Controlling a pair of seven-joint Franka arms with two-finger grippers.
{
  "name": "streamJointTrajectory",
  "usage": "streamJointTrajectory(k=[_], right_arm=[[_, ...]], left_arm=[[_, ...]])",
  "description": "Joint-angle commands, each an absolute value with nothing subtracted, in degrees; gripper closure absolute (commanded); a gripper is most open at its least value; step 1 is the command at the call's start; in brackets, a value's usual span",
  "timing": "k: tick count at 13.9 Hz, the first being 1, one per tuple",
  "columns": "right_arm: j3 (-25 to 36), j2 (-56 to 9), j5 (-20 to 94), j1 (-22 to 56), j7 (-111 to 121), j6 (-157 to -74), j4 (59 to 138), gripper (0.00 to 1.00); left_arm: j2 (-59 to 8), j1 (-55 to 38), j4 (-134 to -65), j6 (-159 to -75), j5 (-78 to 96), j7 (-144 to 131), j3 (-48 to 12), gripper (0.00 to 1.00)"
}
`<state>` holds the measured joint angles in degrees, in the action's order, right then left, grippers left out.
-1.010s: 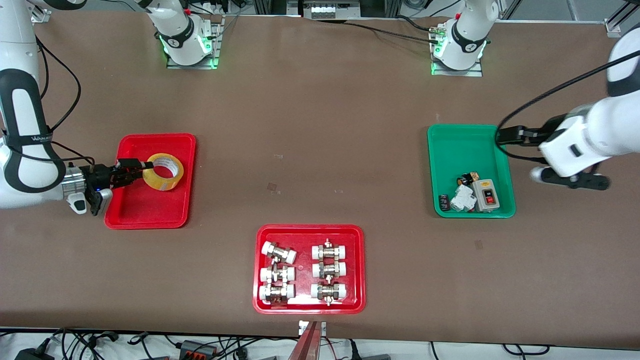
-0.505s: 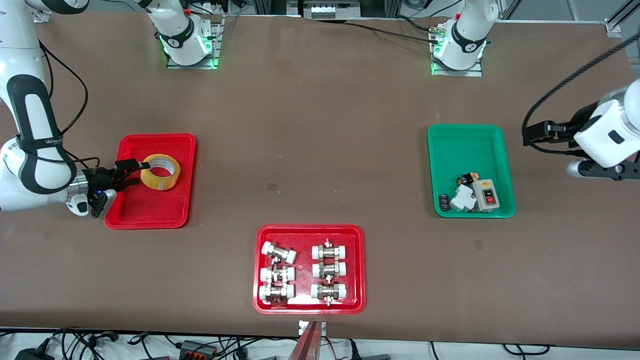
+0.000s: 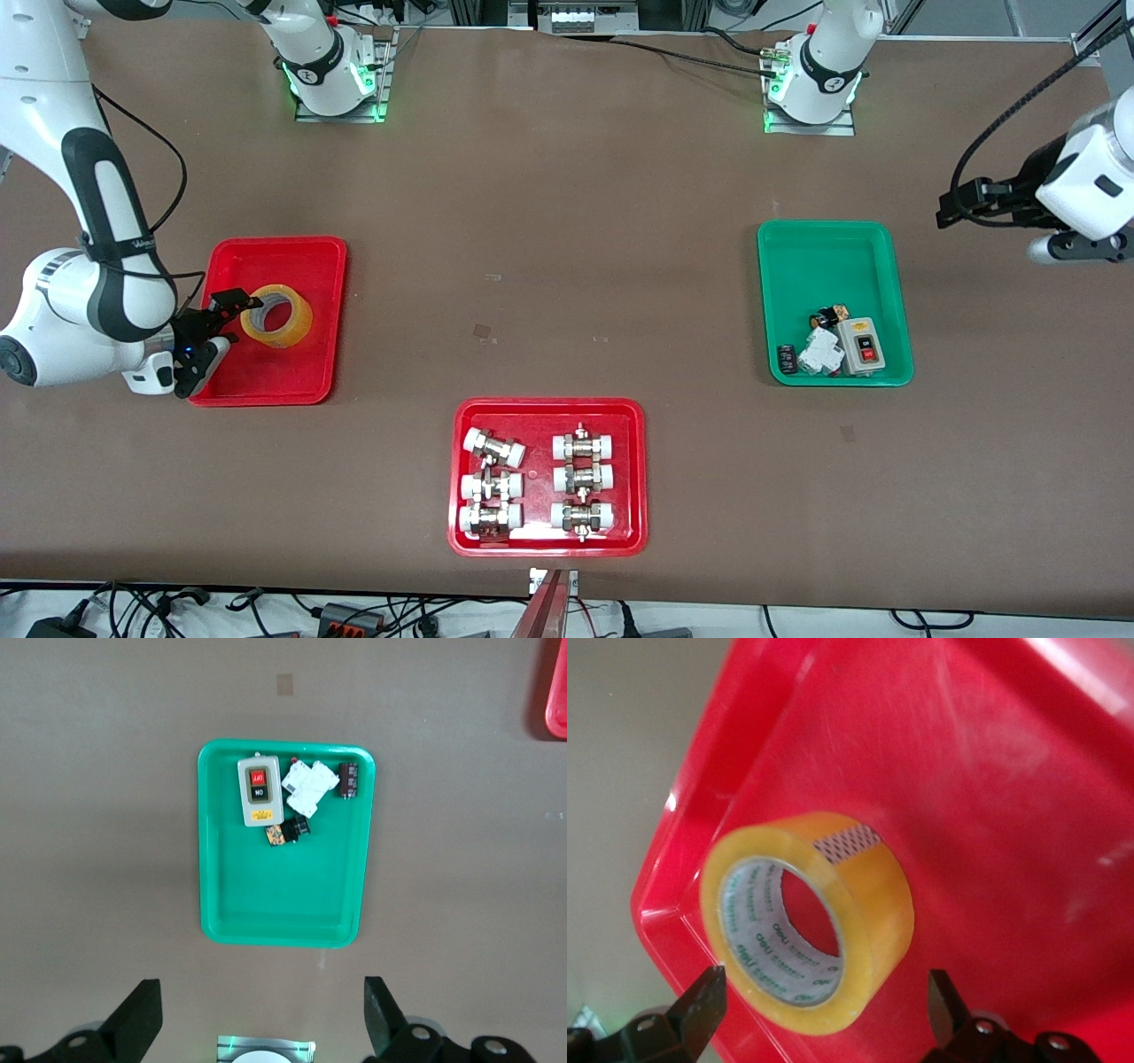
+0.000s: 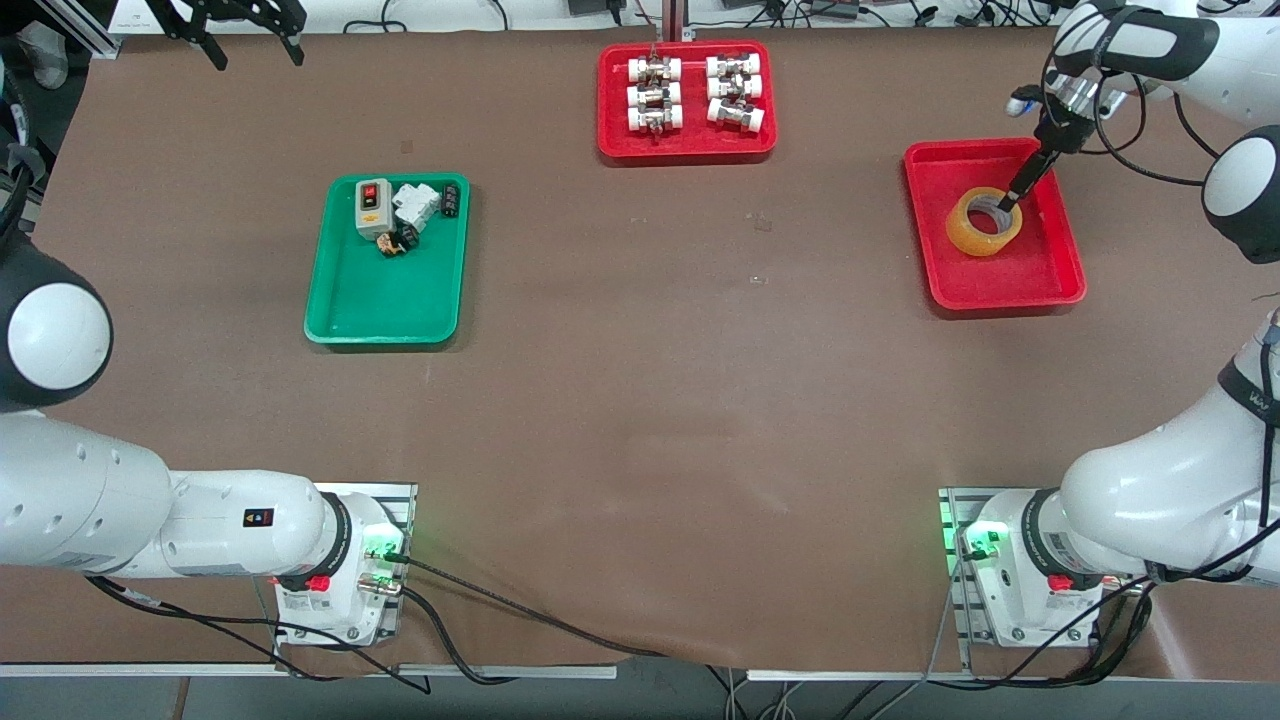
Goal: Left arm passes tape to right arm into tray
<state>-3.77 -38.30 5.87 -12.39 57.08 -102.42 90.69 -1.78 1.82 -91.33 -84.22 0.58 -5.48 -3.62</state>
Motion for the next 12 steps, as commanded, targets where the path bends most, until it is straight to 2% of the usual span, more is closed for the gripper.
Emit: streamJointTrajectory(k=[1, 5, 9, 12], right_arm=[[-3.6, -31.8, 0.9, -9.5, 50.7, -102.7, 91.9, 0.0], [-3.6, -21.2, -1.3, -4.0, 32.2, -101.3, 94.0, 0.0], [-3.8, -12.4, -2.5, 1.7, 8.2, -93.0, 94.3, 0.0], [-4.0, -6.4, -2.1, 2.6, 3.1, -91.1, 95.4, 0.0]], left_arm=[[0.4, 1.0, -93.3, -86.1, 0.9, -5.3, -3.9, 0.0], [-1.2, 0.4, -90.2, -86.1, -0.4, -4.7, -4.3, 0.0], [-1.3, 0.4, -90.3, -86.0, -0.4, -4.7, -4.3, 0.0], [-1.3, 0.4, -90.3, -86.0, -0.4, -4.7, -4.3, 0.0]])
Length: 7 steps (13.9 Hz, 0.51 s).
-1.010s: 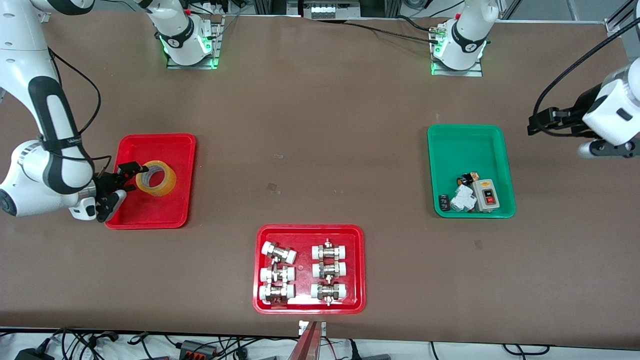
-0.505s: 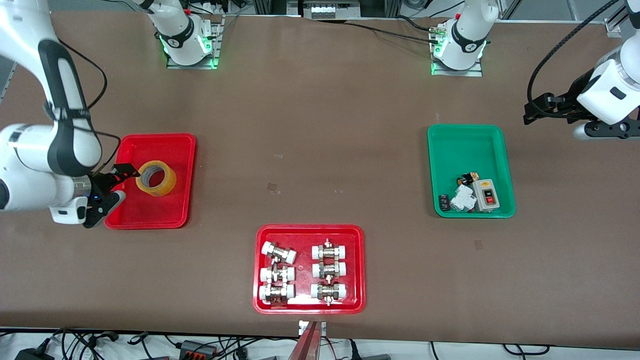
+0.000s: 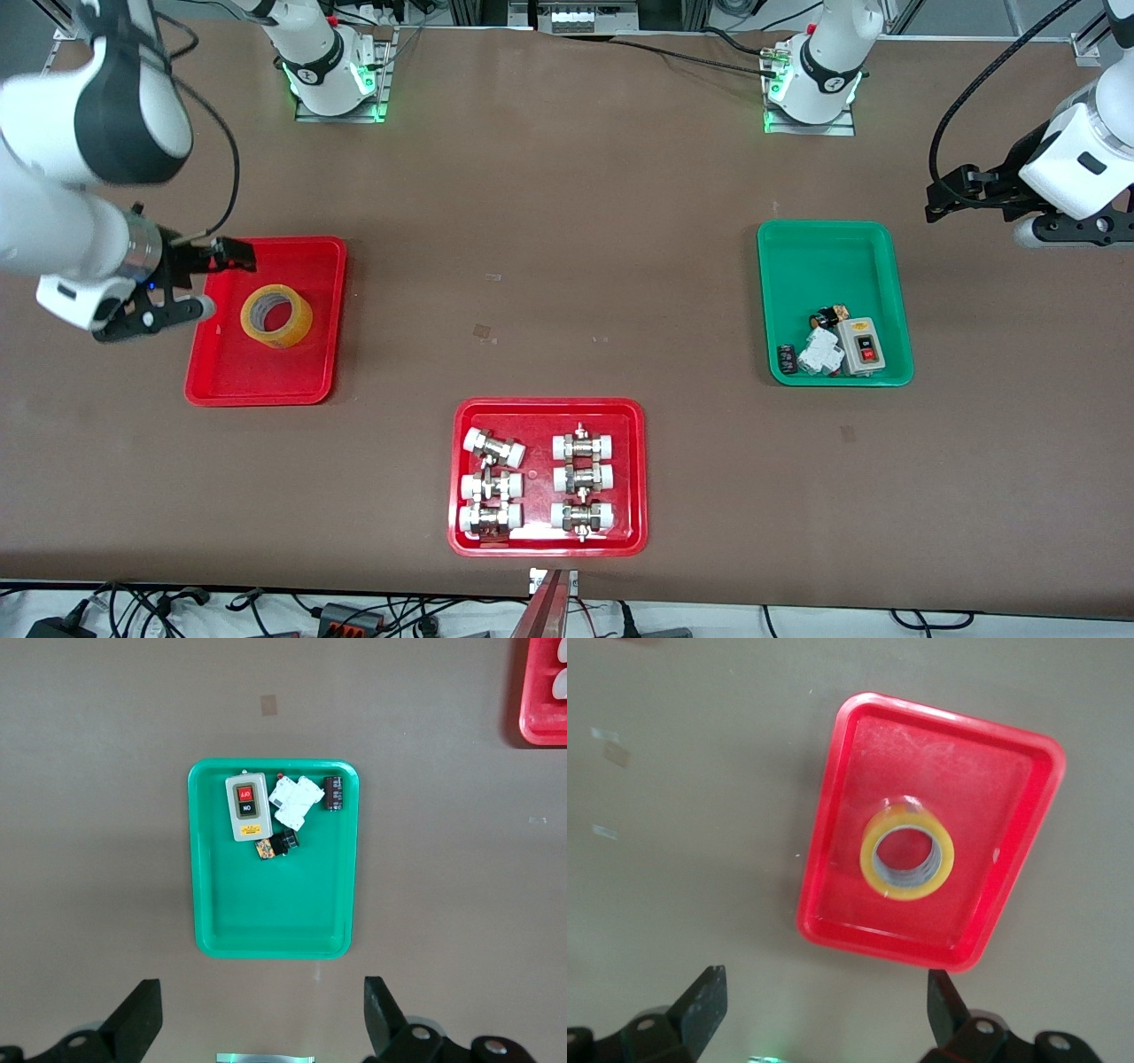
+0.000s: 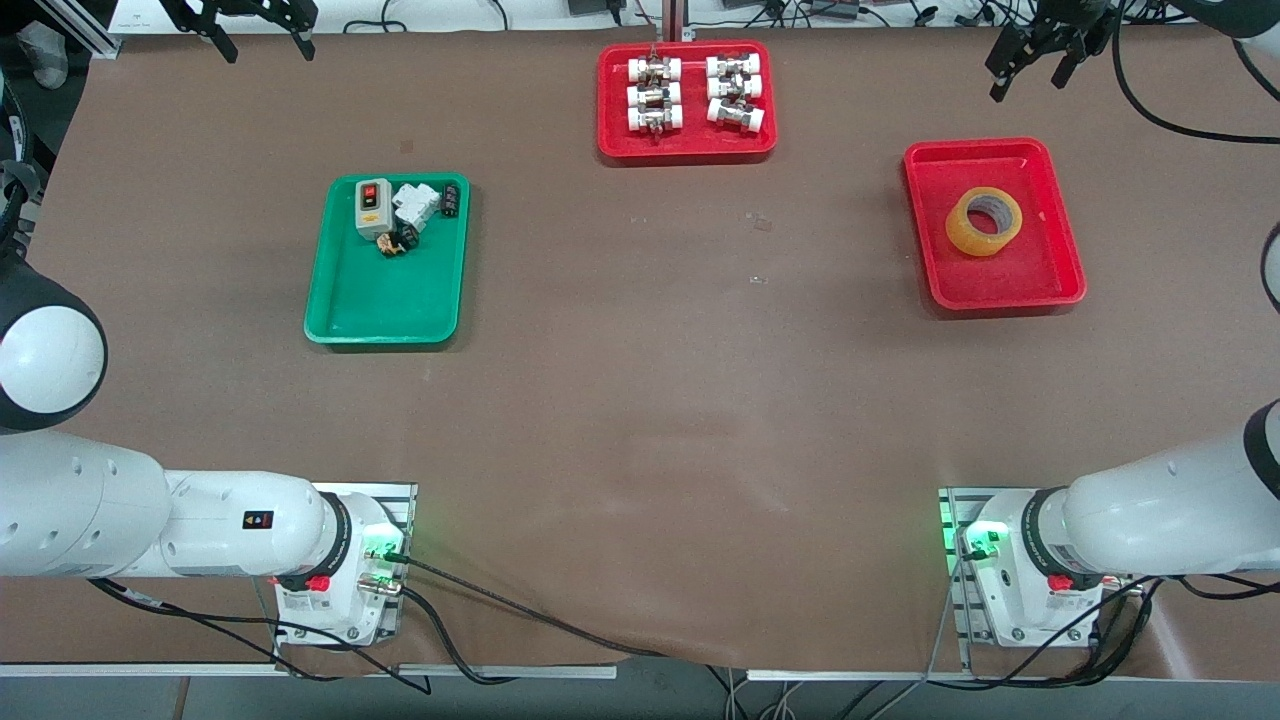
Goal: Left arm passes tape to right arm into tray
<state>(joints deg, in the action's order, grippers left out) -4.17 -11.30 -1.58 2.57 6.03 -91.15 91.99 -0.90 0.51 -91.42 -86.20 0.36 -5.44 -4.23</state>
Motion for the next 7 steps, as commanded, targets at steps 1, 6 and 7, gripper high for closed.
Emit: streamJointTrajectory(k=[1, 6, 7], right_arm=[[-4.0, -4.2, -1.8, 2.5, 2.6, -91.2, 96.6, 0.0], [-3.7, 4.3, 0.1, 2.4, 0.4, -92.9, 100.6, 0.0], [-3.8, 4.3, -0.1, 2.4, 0.8, -92.6, 99.8, 0.0]], left_arm=[[-1.3, 0.4, -90.3, -86.0, -0.4, -4.7, -4.3, 0.0], [-1.3, 0.4, -90.3, -86.0, -0.4, -4.7, -4.3, 0.0], [-1.3, 0.4, -90.3, -86.0, -0.4, -4.7, -4.3, 0.0]])
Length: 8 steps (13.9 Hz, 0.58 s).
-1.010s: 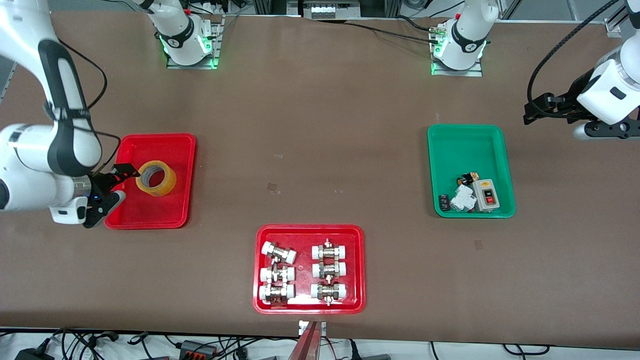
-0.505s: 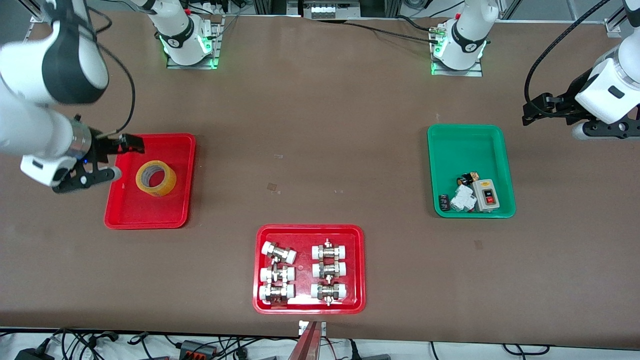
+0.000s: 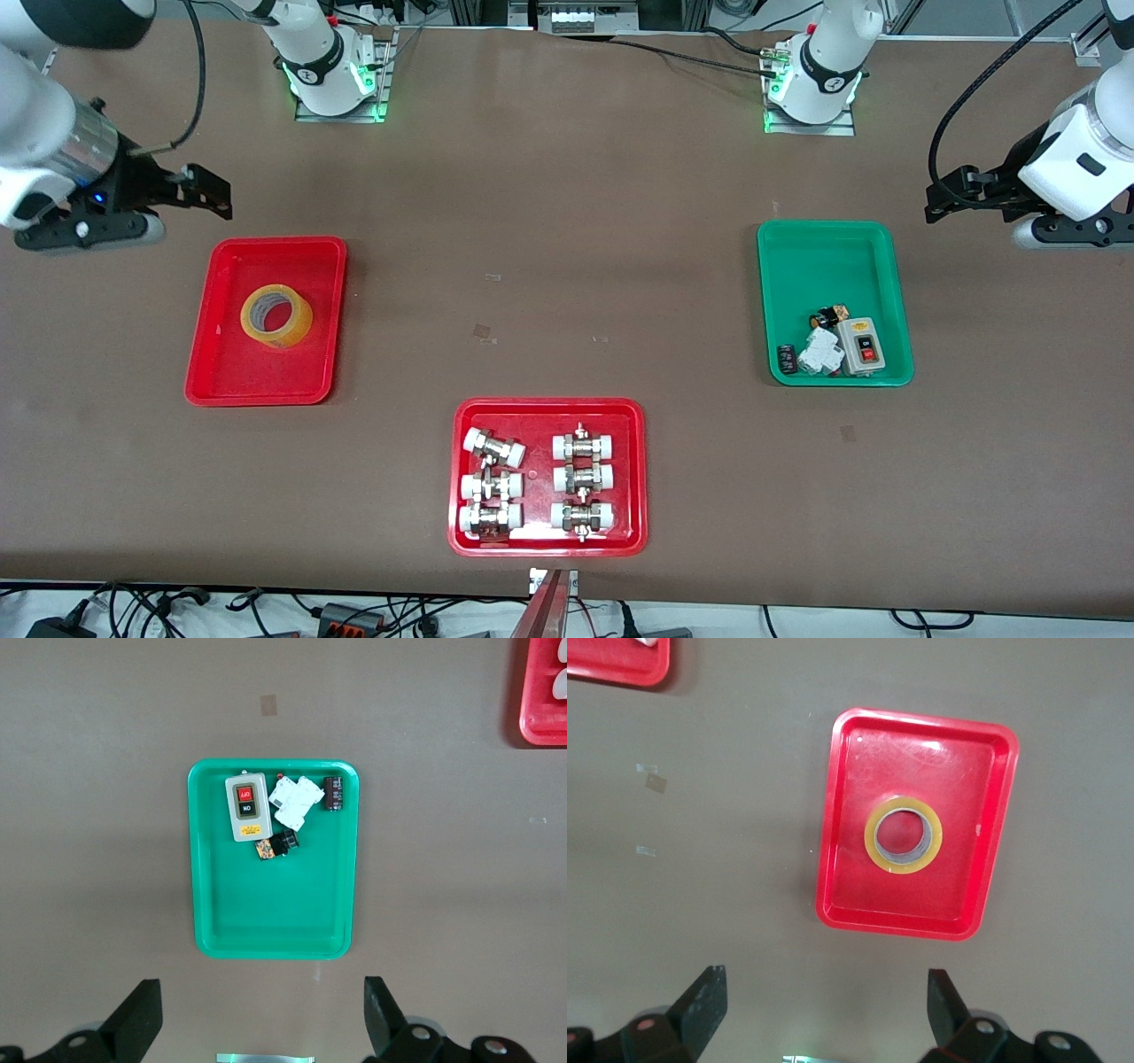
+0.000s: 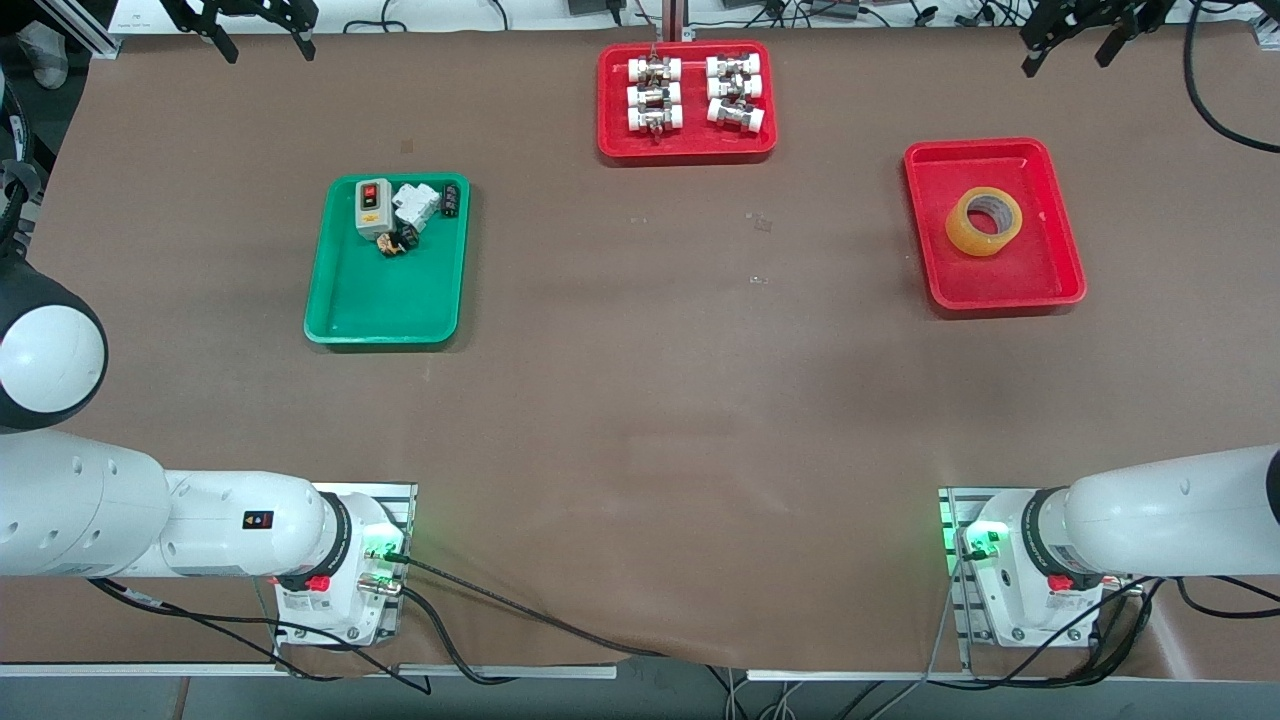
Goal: Left arm passes tape to right arm into tray
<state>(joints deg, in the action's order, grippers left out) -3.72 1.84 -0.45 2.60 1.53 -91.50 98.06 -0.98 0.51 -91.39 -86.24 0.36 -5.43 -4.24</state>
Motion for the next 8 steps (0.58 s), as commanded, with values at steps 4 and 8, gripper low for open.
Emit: streamJointTrajectory(k=[4, 8], right_arm=[[-3.7, 2.8, 0.6, 1.9, 0.1, -90.9, 94.5, 0.0], [-3.5, 0.9, 0.7, 1.1, -0.2, -90.4, 91.1, 0.0]], left_arm=[[-1.3, 0.4, -90.3, -86.0, -0.4, -5.1, -4.6, 0.0], [-1.3, 0.4, -90.3, -86.0, -0.4, -5.2, -4.6, 0.0]])
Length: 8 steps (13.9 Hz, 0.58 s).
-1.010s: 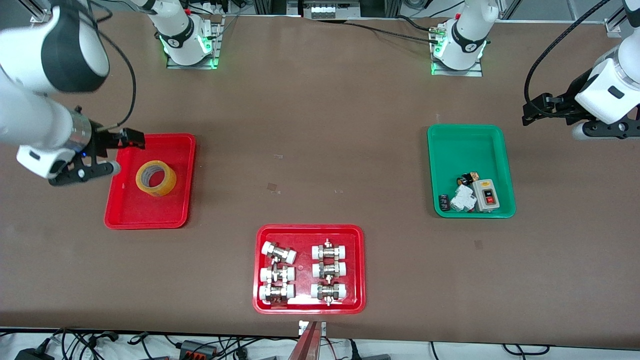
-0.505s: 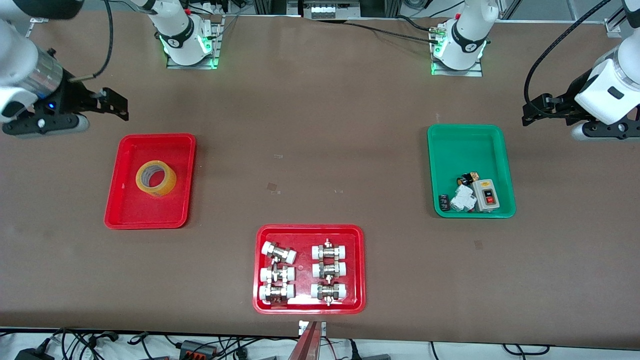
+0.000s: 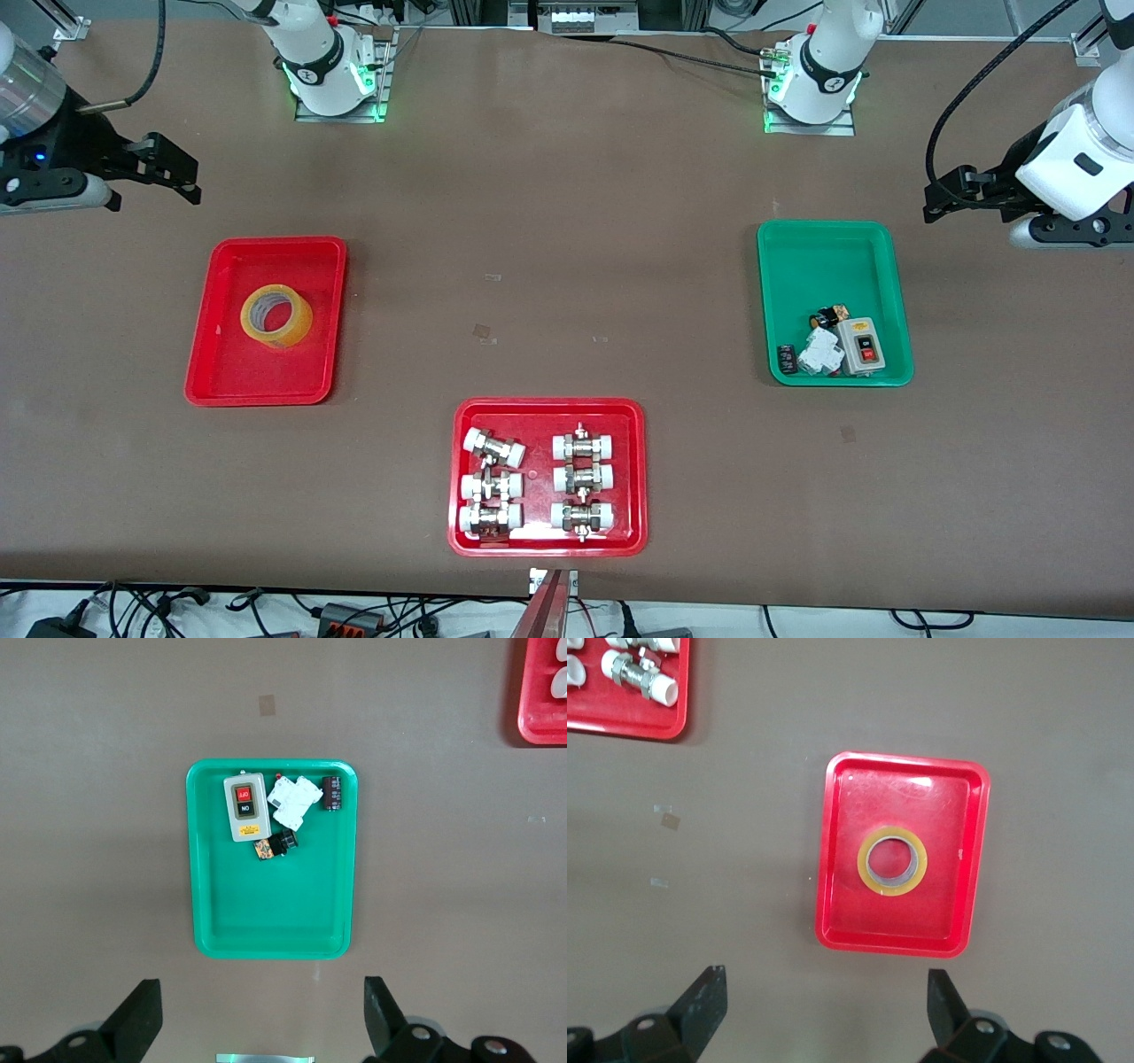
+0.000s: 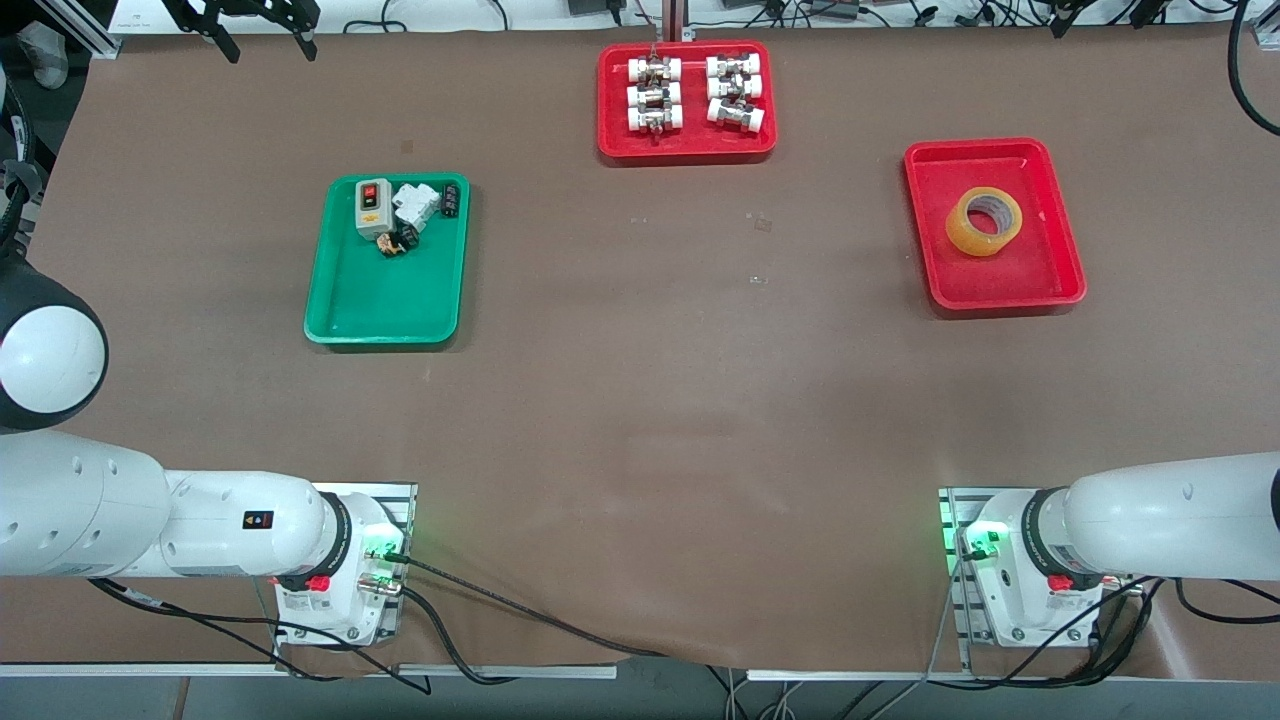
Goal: Left arm passes tape to right arm into tray
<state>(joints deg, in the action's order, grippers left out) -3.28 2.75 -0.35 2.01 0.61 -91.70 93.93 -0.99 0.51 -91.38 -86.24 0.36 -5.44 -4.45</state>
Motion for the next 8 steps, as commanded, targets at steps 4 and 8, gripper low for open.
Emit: streamJointTrajectory(k=[4, 8], right_arm=[[-3.4, 1.1, 0.3, 0.9, -1.1, -90.3, 90.8, 0.0], [-3.6, 0.2, 0.4, 1.0, -1.2, -89.8, 88.9, 0.0]], left_arm=[[-1.3, 0.4, -90.2, -86.0, -0.4, -5.2, -4.9, 0.0], [-1.3, 0.3, -90.2, -86.1, -0.4, -5.3, -5.0, 0.0]])
